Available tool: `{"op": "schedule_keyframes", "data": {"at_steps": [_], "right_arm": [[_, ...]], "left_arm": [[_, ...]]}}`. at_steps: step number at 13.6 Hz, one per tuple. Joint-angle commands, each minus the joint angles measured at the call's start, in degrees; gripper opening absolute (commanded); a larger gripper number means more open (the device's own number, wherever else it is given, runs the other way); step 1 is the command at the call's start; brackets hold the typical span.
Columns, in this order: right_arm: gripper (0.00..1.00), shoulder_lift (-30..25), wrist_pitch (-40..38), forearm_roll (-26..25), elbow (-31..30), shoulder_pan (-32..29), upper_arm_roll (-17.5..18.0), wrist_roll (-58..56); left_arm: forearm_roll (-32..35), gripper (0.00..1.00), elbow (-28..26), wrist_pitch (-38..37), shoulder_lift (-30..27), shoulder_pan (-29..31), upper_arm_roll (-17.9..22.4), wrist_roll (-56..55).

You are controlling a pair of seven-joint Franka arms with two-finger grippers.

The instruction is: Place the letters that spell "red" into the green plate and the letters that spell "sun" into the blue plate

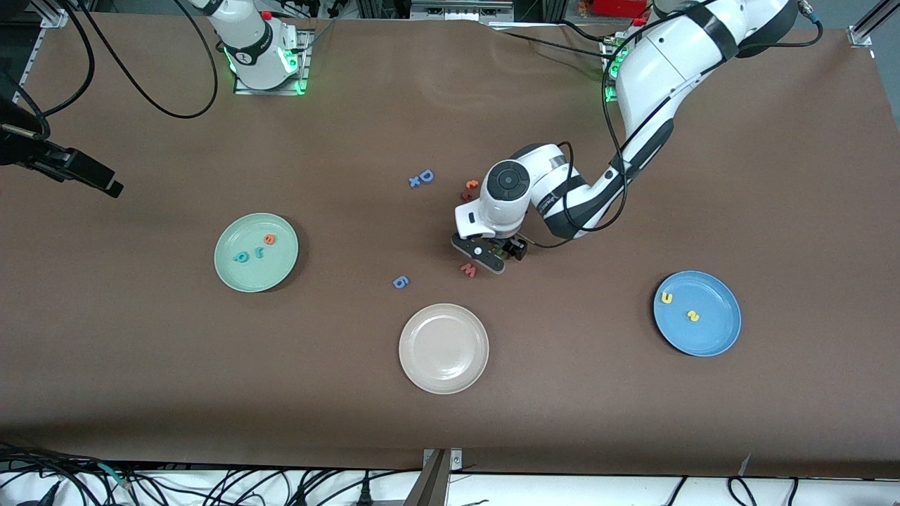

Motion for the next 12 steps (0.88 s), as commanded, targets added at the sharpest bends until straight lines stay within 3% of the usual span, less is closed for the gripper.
{"op": "schedule_keyframes", "data": {"at_steps": [1,8,12], "right_arm": [[1.0,-1.8,1.1,-0.6,-1.7,-0.4,-0.9,-0.1],[1.0,-2.0,1.2,-0.2,-1.6,-0.4,-2.6,-0.1],[1.0,-2.2,1.2,-0.2,-1.6,-0.4,-2.6,-0.1]], "left_arm": [[3.9,1.0,-1.0,0.4,0.0,-0.4,0.3,-2.8],[3.9,0.99,-1.7,1.7,0.4,-0.4,0.4,-3.2],[3.9,0.82,-1.9,2.9,0.4,-0.1,0.8,-4.4]]}}
